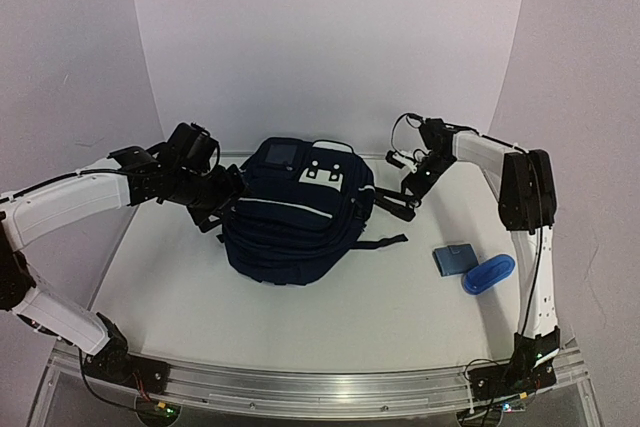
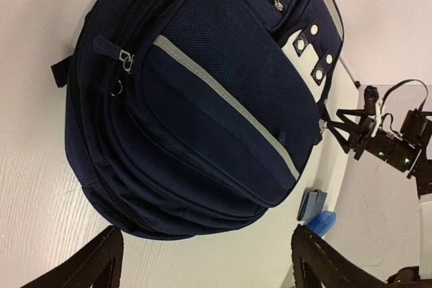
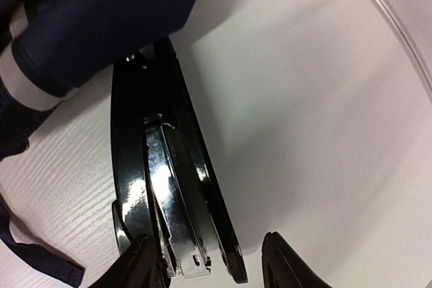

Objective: Pack the student bag
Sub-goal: Place the stationery in the student bag, then pick up the stationery from the center of the board.

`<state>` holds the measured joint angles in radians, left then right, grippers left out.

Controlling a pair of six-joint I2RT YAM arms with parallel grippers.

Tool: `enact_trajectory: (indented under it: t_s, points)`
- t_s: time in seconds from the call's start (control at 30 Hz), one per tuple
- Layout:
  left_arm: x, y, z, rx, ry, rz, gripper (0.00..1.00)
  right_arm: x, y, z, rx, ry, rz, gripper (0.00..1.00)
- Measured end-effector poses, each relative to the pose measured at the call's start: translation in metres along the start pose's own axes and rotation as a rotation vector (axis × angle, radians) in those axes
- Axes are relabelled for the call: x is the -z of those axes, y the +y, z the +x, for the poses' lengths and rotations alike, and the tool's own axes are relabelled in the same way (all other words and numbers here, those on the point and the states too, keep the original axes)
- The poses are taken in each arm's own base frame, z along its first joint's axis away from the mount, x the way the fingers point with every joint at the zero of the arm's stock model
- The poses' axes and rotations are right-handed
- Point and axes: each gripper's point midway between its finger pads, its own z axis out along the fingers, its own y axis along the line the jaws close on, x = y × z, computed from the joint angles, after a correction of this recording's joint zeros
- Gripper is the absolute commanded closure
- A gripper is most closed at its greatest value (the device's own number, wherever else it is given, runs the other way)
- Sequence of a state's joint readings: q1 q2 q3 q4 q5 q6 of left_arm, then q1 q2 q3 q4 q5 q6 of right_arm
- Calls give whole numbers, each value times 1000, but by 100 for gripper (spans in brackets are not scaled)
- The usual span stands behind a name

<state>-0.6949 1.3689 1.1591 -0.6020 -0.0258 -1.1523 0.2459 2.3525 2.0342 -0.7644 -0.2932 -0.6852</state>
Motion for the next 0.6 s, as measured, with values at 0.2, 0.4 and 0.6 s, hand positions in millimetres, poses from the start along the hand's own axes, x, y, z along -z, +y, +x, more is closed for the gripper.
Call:
enact_trajectory:
  t_s: [0.2, 0.4, 0.6]
  points:
    - [0, 1, -2, 5, -11, -3, 15, -14, -6, 17, 13, 55, 11, 64]
    - [0, 1, -4, 9, -22, -7, 15, -21, -15, 14, 23, 54, 33, 82]
    - [2, 1, -5, 18, -31, -6, 15, -27, -16, 21, 24, 74, 35, 88]
